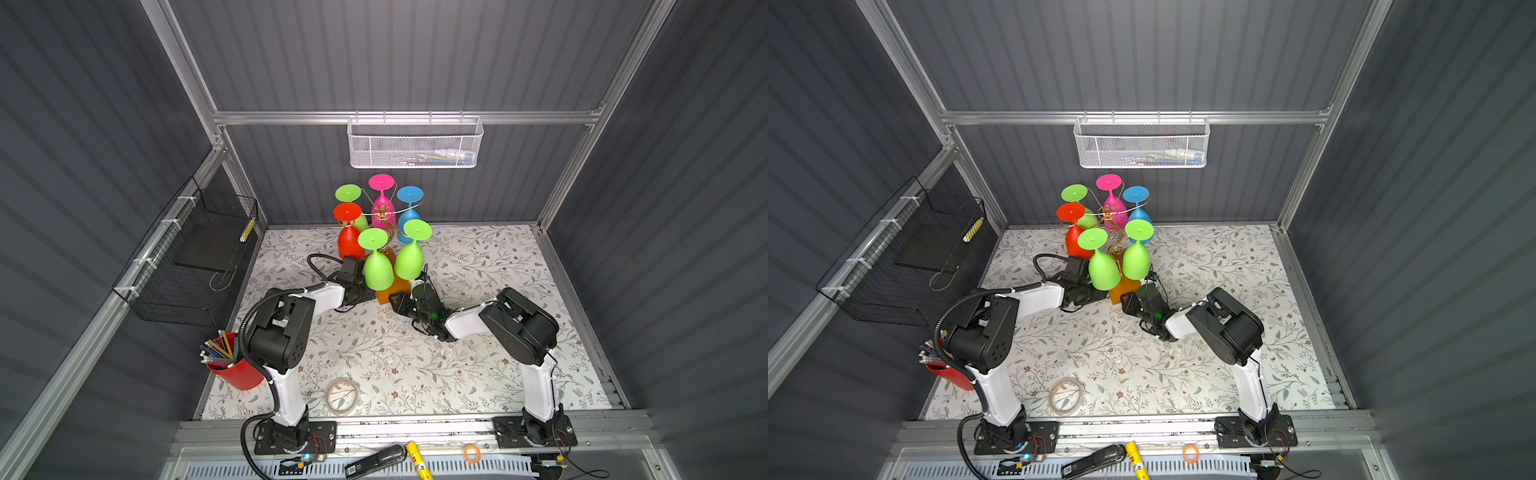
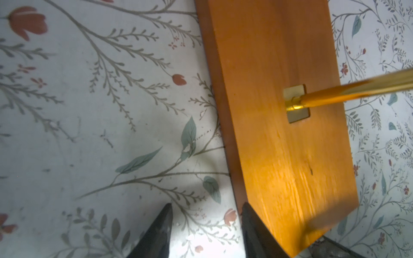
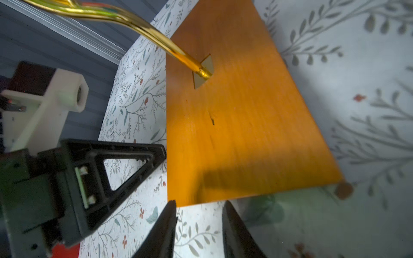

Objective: Take the wine glass off the wine glass rack
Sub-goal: Move the wine glass rack to the top-center of the table.

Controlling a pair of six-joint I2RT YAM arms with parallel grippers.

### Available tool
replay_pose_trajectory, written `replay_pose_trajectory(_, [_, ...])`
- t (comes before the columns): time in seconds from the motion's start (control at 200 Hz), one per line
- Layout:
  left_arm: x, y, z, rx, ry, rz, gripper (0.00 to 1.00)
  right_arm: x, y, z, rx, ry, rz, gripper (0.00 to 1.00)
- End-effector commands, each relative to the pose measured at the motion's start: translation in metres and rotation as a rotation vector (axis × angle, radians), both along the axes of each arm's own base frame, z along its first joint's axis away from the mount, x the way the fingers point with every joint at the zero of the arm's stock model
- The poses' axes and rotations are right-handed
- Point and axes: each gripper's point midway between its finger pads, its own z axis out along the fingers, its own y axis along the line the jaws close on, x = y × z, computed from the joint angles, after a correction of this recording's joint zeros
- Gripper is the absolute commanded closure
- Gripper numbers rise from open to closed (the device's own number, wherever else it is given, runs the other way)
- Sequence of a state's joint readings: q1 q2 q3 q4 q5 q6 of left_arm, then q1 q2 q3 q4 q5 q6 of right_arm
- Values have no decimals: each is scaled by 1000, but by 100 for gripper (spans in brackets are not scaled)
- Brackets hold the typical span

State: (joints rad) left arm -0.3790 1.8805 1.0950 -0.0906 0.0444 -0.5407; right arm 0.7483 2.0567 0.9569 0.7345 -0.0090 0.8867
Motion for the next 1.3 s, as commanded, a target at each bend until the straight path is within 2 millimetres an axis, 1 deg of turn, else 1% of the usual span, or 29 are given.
replay_pose_trajectory(0.0, [-9, 11, -19, 55, 73, -2, 48, 9, 5, 6, 3, -38, 13, 63])
replay_pose_trajectory(0.17, [-15, 12, -20, 51, 80, 0, 47, 4, -1, 8, 1, -45, 14, 62])
replay_pose_trajectory(0.315, [-23, 15, -20, 46, 82, 3, 46, -6, -10, 7, -7, -40, 8, 62])
replay_pose_trajectory(0.585, [-49, 22, -31, 35, 110, 9, 40, -29, -35, 2, -33, -34, -9, 61])
replay_pose_trajectory(0.796, [-69, 29, -31, 28, 114, 14, 36, -45, -60, 1, -56, -40, -50, 60])
replay_pose_trajectory(0.976, [-83, 31, -30, 15, 119, 14, 35, -55, -71, 2, -65, -25, -60, 58])
replay_pose_trajectory(1.146, [-96, 36, -29, 13, 123, 13, 34, -68, -91, 9, -95, -20, -88, 57])
replay_pose_trajectory(1.296, [-107, 41, -27, 14, 124, 12, 33, -81, -112, 25, -119, -16, -111, 56])
